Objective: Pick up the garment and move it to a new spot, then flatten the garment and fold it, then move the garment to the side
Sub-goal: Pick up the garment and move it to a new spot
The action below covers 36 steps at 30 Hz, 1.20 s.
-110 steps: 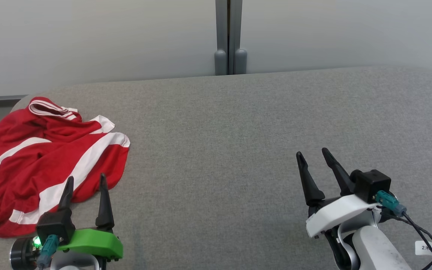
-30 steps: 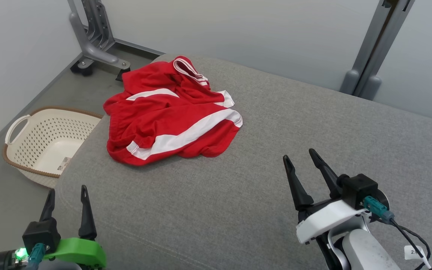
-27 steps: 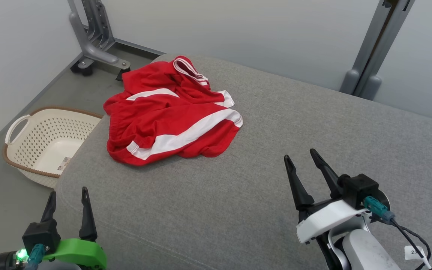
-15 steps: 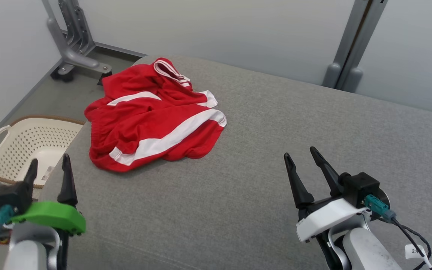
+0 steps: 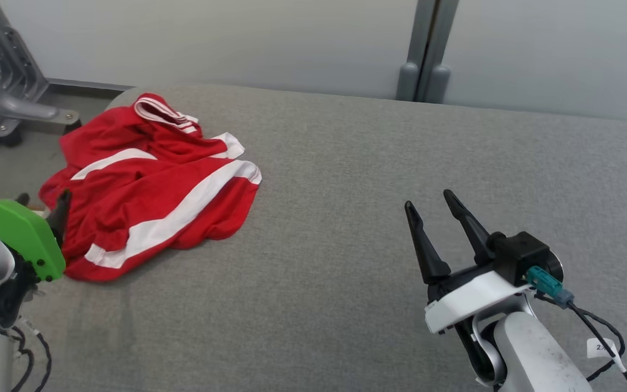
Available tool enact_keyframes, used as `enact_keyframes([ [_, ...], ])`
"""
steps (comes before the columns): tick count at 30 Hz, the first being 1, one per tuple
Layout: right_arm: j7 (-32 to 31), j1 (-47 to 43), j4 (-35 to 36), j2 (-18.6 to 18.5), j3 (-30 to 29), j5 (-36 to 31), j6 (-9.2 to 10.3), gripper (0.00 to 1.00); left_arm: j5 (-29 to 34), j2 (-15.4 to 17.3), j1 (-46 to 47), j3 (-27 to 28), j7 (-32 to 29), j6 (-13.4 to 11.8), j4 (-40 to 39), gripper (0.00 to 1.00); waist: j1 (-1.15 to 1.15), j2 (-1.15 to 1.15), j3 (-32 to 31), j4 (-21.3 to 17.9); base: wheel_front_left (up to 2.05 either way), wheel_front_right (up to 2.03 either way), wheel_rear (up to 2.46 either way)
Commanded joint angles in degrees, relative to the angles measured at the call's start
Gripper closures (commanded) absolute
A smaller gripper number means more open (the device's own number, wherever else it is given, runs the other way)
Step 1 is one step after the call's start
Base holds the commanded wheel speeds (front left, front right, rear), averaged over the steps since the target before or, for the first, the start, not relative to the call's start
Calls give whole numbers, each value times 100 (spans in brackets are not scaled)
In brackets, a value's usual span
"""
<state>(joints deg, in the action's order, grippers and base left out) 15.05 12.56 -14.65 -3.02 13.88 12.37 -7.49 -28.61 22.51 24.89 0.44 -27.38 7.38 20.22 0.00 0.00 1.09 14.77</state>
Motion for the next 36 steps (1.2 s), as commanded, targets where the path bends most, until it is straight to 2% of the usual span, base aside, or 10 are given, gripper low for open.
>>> enact_keyframes([
  [1, 20, 101, 7, -63, 35, -28, 0, 0, -82, 164, 120, -53, -173, 14, 151, 0, 0, 0, 338, -457, 0, 0, 0],
  [4, 20, 239, 51, -86, 100, 18, 0, 0, -539, 262, 275, -138, -501, 7, 534, 0, 0, 0, 492, -717, 0, 0, 0],
  [8, 20, 383, 73, -131, 196, 74, 1, 0, -860, 503, 418, -157, -602, 7, 1051, 0, 0, 0, 691, -1057, 0, 0, 0],
  [12, 20, 483, 98, -134, 219, 215, 1, 0, -918, 676, 468, -176, -746, 3, 1747, 0, 0, 0, 867, -1339, 0, 0, 0],
  [21, 20, 497, 92, -164, 194, 361, 1, 0, -1365, 689, 315, 5, -1241, -16, 2940, 0, 0, 0, 1024, -1714, 0, 0, 0],
  [22, 20, 482, 81, -163, 189, 368, 1, 0, -1383, 713, 303, -2, -1224, -10, 2967, 8, 0, 0, 1007, -1722, 0, 0, 0],
  [23, 20, 461, 65, -159, 185, 367, 1, 0, -1379, 752, 294, -1, -1138, -7, 2986, 60, 0, 0, 984, -1724, 0, 0, 0],
  [24, 20, 440, 53, -155, 177, 365, 1, 0, -1394, 761, 288, 3, -1092, -3, 3015, 100, 0, 0, 957, -1718, 0, 0, 0],
  [30, 20, 254, 13, -107, 184, 445, 1, 0, -1513, 905, 232, -255, -1146, 16, 2812, 100, 0, 0, 641, -1580, 0, 0, 0],
  [36, 20, 55, -58, -78, 189, 505, 1, 0, -1606, 1403, 276, -759, -1097, 14, 1819, 100, 0, 0, 188, -1378, 0, 0, 0],
])
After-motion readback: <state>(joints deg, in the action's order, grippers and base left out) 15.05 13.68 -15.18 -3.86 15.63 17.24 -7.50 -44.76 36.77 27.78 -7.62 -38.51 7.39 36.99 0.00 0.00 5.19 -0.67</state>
